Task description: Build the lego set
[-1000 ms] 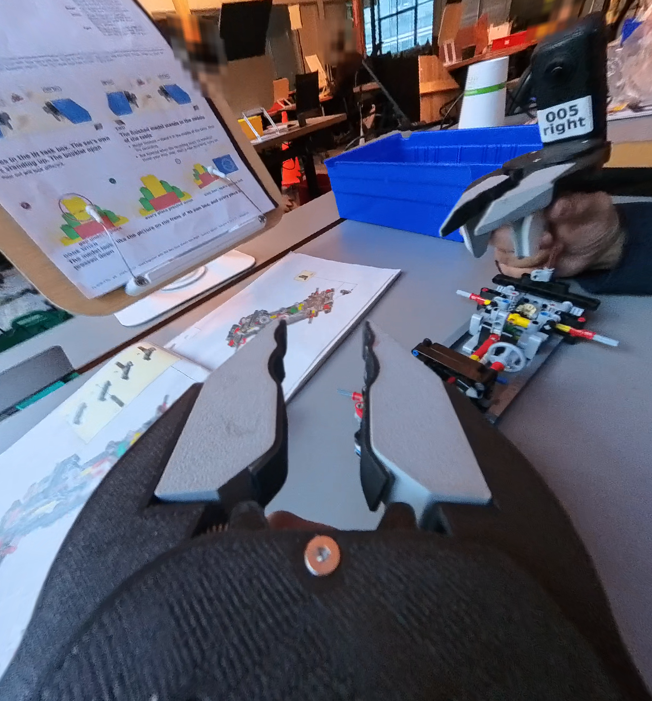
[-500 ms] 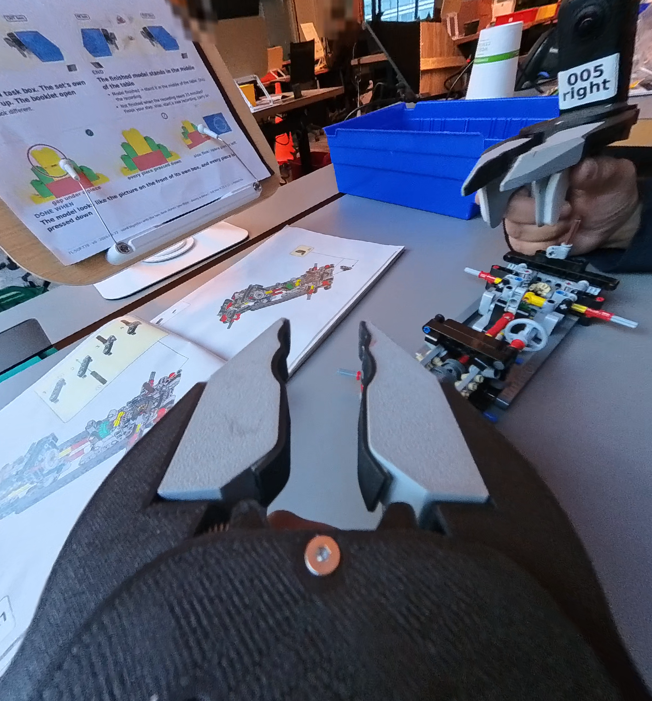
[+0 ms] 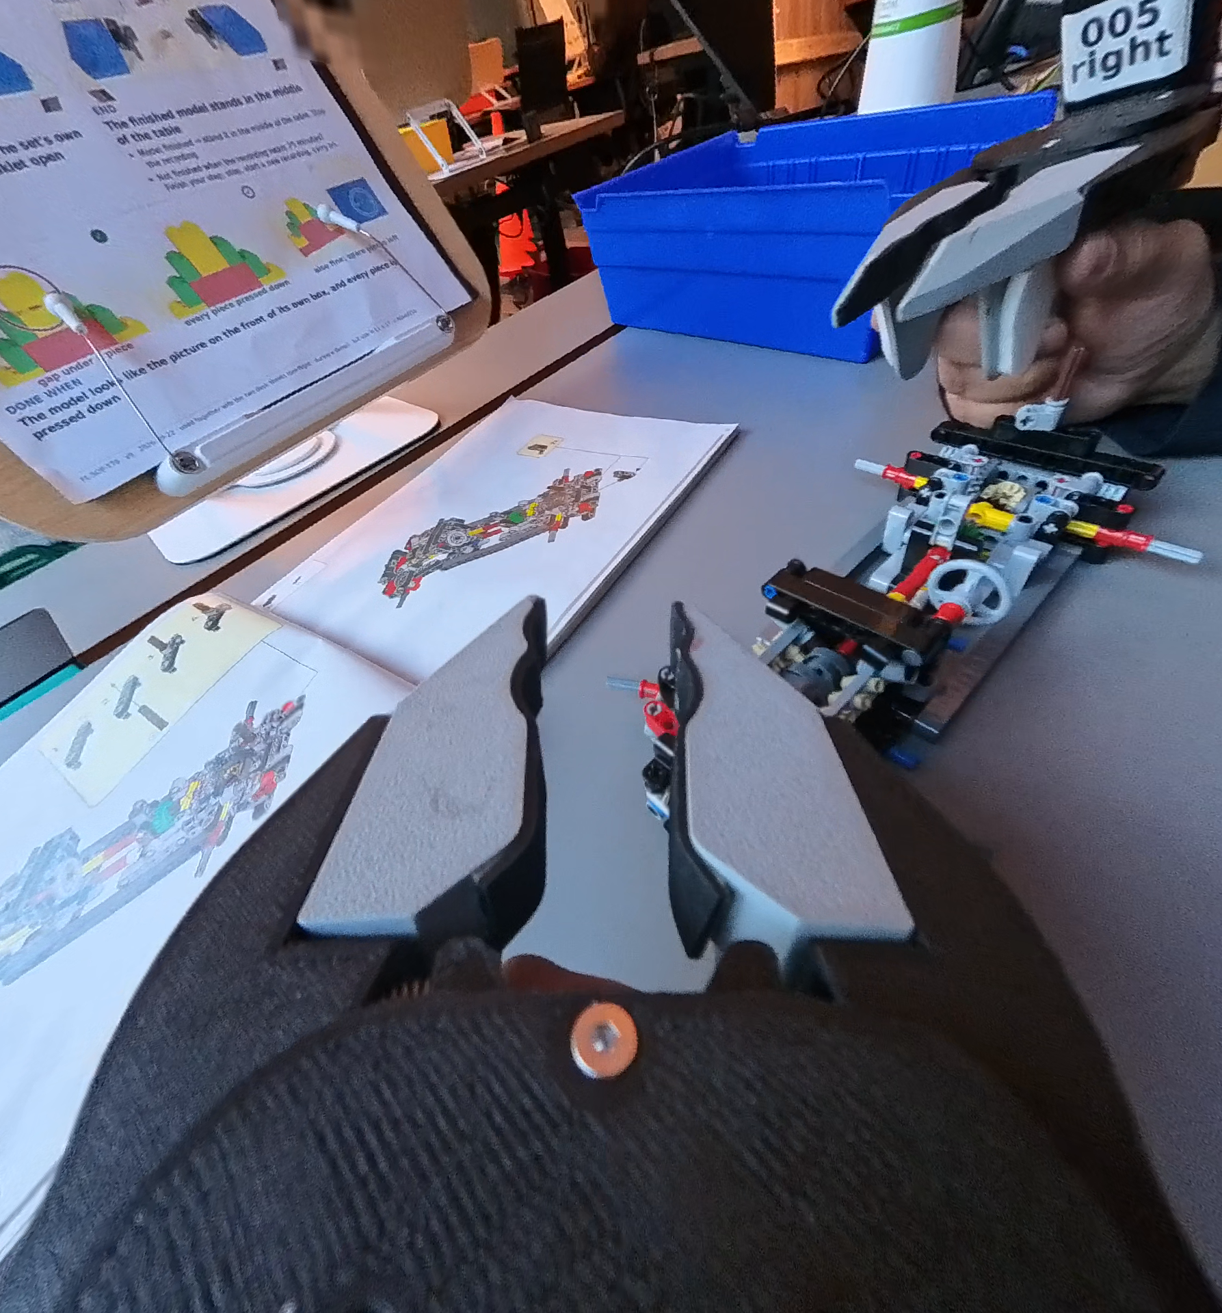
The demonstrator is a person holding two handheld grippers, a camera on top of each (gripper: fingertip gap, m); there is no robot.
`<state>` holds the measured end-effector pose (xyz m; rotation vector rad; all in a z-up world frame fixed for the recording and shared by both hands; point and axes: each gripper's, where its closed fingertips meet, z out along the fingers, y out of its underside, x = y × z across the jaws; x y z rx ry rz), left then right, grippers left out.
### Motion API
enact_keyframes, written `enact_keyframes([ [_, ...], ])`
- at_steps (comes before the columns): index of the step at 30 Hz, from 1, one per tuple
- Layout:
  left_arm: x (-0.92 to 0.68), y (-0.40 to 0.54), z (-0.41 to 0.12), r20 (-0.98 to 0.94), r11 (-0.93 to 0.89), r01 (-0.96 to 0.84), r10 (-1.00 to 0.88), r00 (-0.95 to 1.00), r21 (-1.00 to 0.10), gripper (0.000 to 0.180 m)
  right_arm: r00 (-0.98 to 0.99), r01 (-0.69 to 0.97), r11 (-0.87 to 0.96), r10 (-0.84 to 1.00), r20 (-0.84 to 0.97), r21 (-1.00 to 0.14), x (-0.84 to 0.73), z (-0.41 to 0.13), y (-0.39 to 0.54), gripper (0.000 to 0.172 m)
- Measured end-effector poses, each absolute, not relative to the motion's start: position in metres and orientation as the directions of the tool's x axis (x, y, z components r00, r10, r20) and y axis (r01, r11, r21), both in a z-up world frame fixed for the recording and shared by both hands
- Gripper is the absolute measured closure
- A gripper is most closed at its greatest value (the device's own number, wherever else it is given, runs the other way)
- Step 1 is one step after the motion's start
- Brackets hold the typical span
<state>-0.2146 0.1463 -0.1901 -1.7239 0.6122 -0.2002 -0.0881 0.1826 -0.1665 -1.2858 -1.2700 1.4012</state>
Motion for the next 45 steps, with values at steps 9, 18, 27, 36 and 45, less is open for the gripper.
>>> enact_keyframes([
  [9, -0.215, 0.145, -0.174, -0.282, -0.050, -0.338, -0.446, 0.850, -0.940, 0.154, -0.159, 0.064, -0.167, 0.972, -0.175, -0.984, -0.088, -0.167, 0.181, 0.155],
  [18, -0.218, 0.150, -0.175, -0.377, -0.057, -0.426, -0.371, 0.849, -0.903, 0.154, -0.141, 0.086, -0.147, 0.977, -0.159, -0.985, -0.091, -0.171, 0.181, 0.154],
  [27, -0.206, 0.148, -0.182, -0.399, -0.065, -0.457, -0.392, 0.829, -0.887, 0.155, -0.082, 0.069, -0.165, 0.982, -0.170, -0.984, -0.094, -0.170, 0.194, 0.153],
  [36, -0.197, 0.143, -0.178, -0.402, -0.032, -0.456, -0.422, 0.813, -0.889, 0.156, -0.067, 0.076, -0.150, 0.986, -0.155, -0.986, -0.095, -0.171, 0.194, 0.152],
  [45, -0.200, 0.143, -0.184, -0.420, -0.050, -0.480, -0.411, 0.809, -0.876, 0.157, -0.107, 0.091, -0.084, 0.990, -0.094, -0.992, -0.093, -0.172, 0.179, 0.155],
])
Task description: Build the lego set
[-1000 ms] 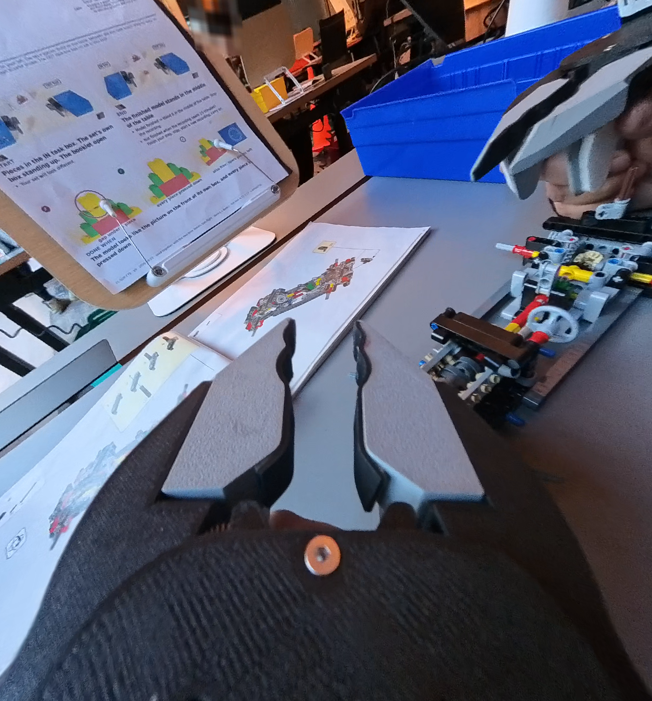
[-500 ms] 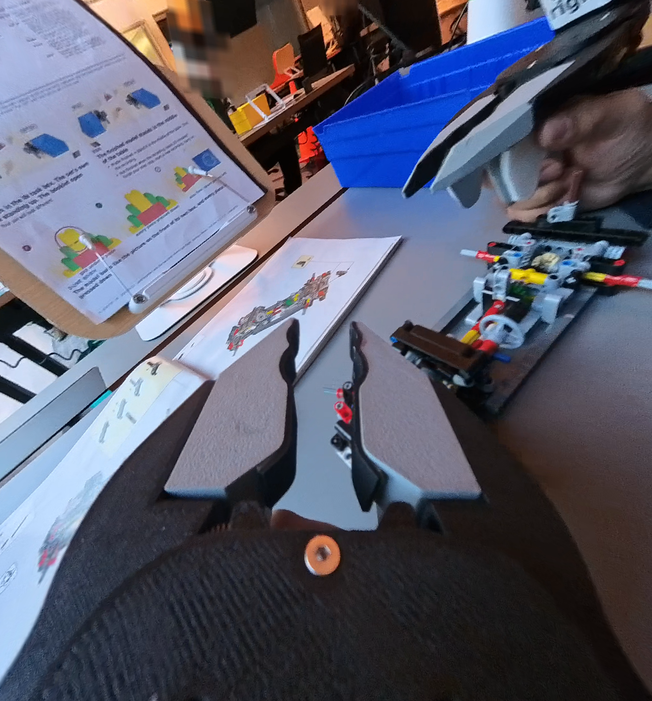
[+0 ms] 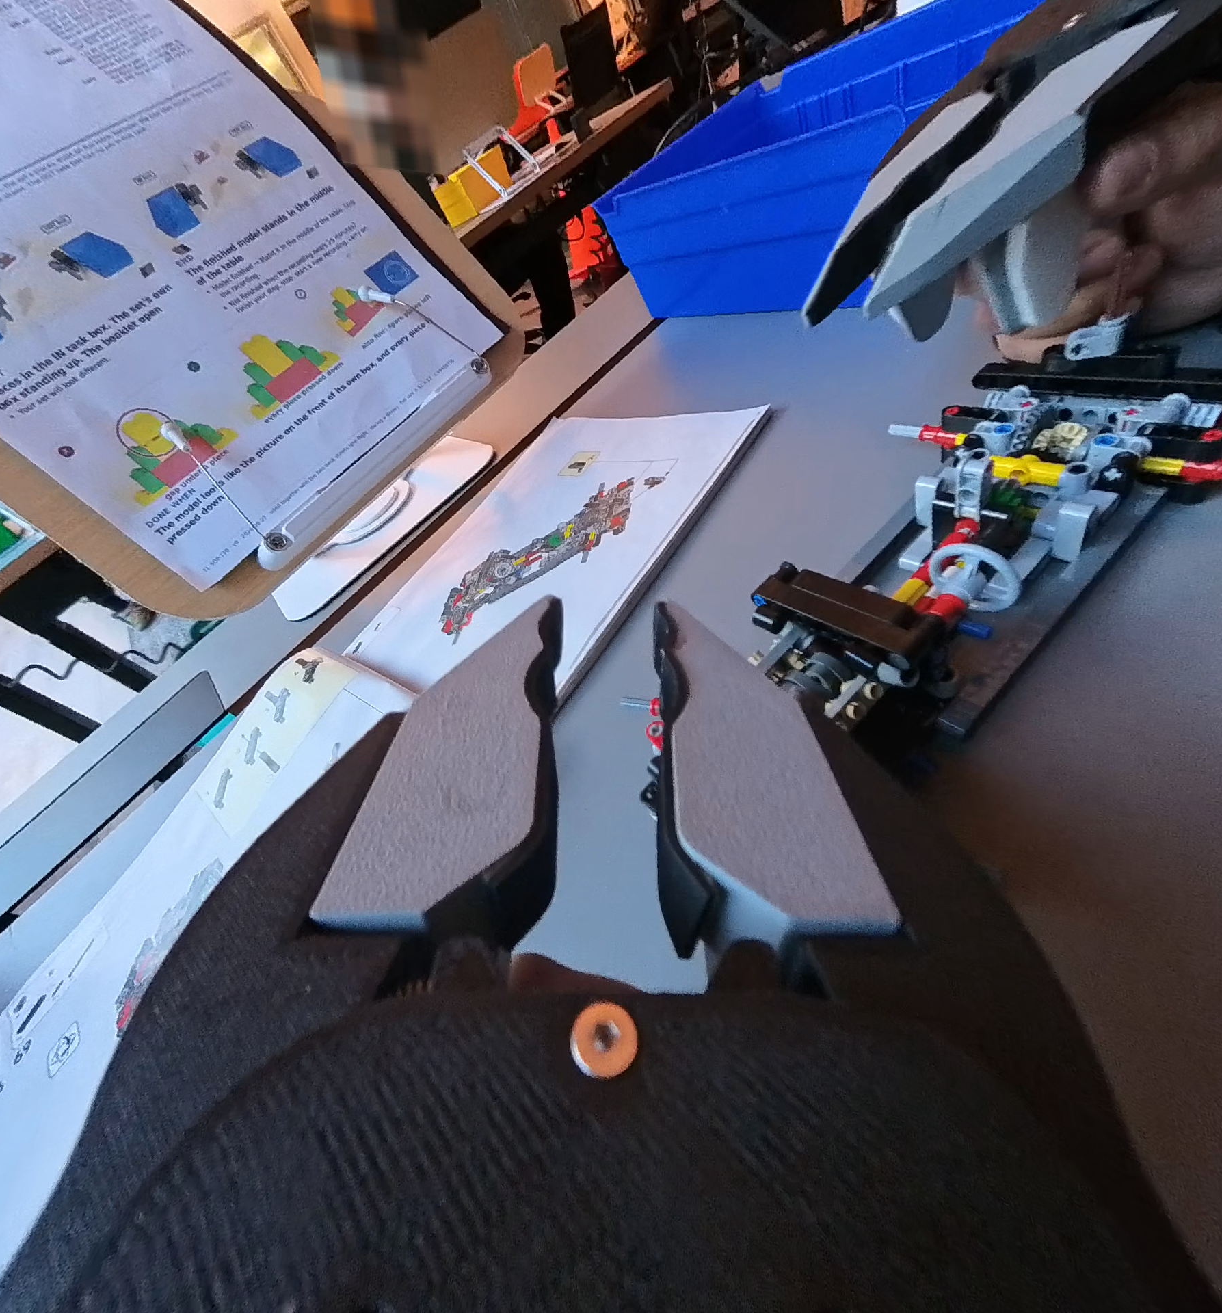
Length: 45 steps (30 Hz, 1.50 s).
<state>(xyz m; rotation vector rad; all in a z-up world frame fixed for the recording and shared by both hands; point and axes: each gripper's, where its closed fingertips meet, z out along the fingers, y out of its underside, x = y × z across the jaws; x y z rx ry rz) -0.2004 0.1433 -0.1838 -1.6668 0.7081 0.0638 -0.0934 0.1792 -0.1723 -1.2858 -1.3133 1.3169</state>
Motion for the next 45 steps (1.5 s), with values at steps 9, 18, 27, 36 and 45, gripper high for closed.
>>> enact_keyframes([
  [9, -0.211, 0.143, -0.181, -0.384, -0.068, -0.444, -0.397, 0.834, -0.893, 0.157, -0.172, 0.072, -0.133, 0.975, -0.144, -0.988, -0.088, -0.168, 0.170, 0.155],
  [18, -0.235, 0.147, -0.183, -0.239, -0.122, -0.300, -0.363, 0.901, -0.946, 0.157, -0.192, 0.032, -0.192, 0.962, -0.194, -0.981, -0.085, -0.162, 0.172, 0.156],
  [27, -0.222, 0.145, -0.184, -0.253, -0.114, -0.319, -0.389, 0.886, -0.941, 0.157, -0.195, 0.022, -0.200, 0.960, -0.200, -0.980, -0.084, -0.161, 0.173, 0.156],
  [36, -0.209, 0.140, -0.175, -0.459, -0.016, -0.494, -0.348, 0.818, -0.869, 0.159, -0.182, 0.054, -0.202, 0.961, -0.208, -0.978, -0.087, -0.165, 0.174, 0.153],
  [45, -0.214, 0.143, -0.181, -0.494, -0.026, -0.528, -0.317, 0.810, -0.849, 0.163, -0.045, 0.022, -0.223, 0.974, -0.223, -0.975, -0.085, -0.165, 0.193, 0.151],
])
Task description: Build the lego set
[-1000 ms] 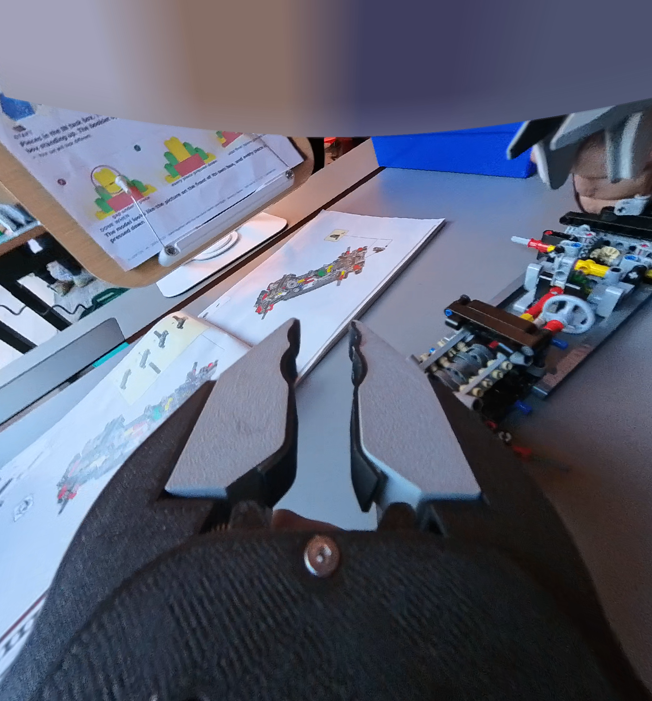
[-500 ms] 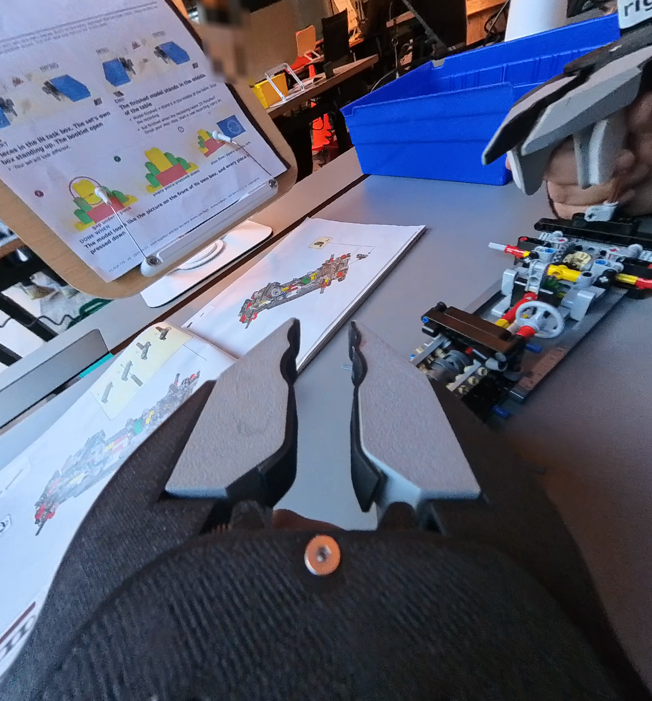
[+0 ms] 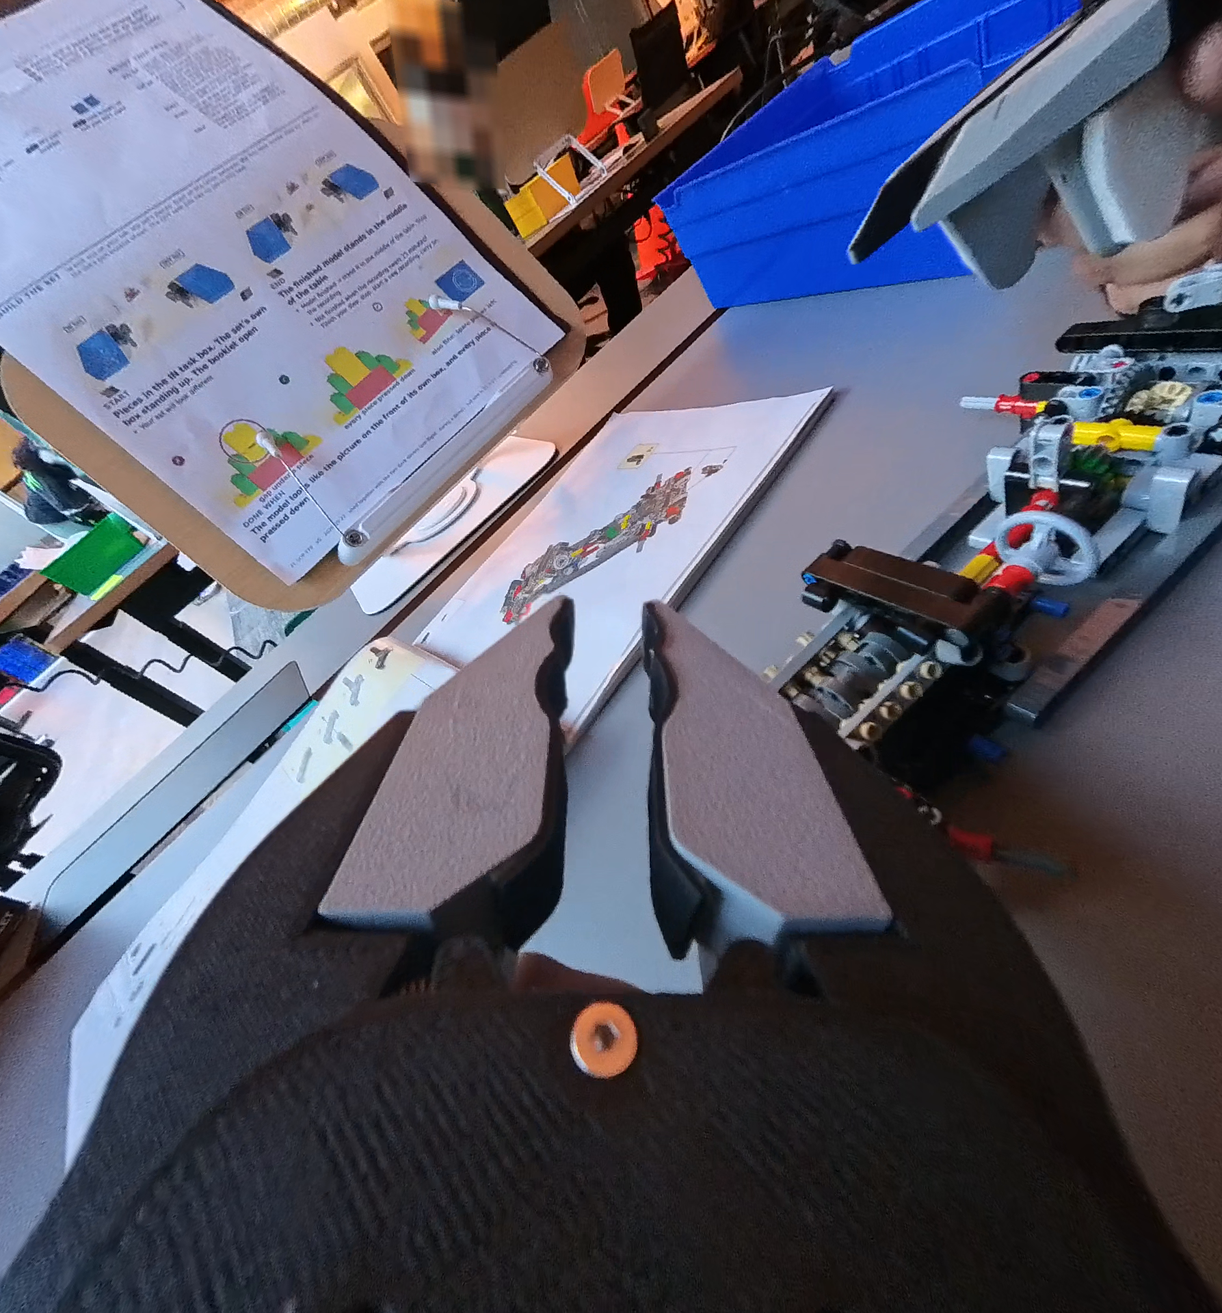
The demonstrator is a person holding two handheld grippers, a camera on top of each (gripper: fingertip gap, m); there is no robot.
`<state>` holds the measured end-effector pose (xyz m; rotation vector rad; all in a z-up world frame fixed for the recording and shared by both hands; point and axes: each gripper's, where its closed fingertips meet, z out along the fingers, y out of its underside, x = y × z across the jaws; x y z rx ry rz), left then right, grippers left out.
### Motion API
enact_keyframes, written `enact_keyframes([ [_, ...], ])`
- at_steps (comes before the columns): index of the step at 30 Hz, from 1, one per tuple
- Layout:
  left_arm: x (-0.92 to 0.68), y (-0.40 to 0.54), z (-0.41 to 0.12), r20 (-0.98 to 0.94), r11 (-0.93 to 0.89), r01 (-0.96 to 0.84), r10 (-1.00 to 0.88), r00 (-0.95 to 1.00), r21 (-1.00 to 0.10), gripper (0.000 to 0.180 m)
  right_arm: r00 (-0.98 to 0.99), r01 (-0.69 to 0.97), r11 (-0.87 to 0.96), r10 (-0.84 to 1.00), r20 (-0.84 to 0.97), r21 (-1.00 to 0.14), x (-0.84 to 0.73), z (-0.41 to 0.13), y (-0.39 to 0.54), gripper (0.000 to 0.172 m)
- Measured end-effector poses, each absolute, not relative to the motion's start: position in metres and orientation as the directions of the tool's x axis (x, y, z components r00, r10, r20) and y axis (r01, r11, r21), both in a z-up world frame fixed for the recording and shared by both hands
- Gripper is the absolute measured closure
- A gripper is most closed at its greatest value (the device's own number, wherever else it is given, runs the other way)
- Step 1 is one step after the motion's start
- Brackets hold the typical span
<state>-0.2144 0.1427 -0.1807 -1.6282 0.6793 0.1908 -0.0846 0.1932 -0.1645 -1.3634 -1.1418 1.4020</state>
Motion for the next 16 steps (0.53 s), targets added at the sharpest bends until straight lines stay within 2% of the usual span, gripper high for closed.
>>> enact_keyframes([
  [7, -0.220, 0.143, -0.186, -0.493, -0.047, -0.526, -0.288, 0.821, -0.849, 0.166, -0.016, -0.007, -0.248, 0.969, -0.248, -0.969, -0.077, -0.162, 0.195, 0.151],
  [16, -0.222, 0.145, -0.193, -0.466, -0.079, -0.510, -0.303, 0.831, -0.857, 0.166, -0.072, 0.056, -0.201, 0.976, -0.205, -0.978, -0.083, -0.168, 0.181, 0.152],
])
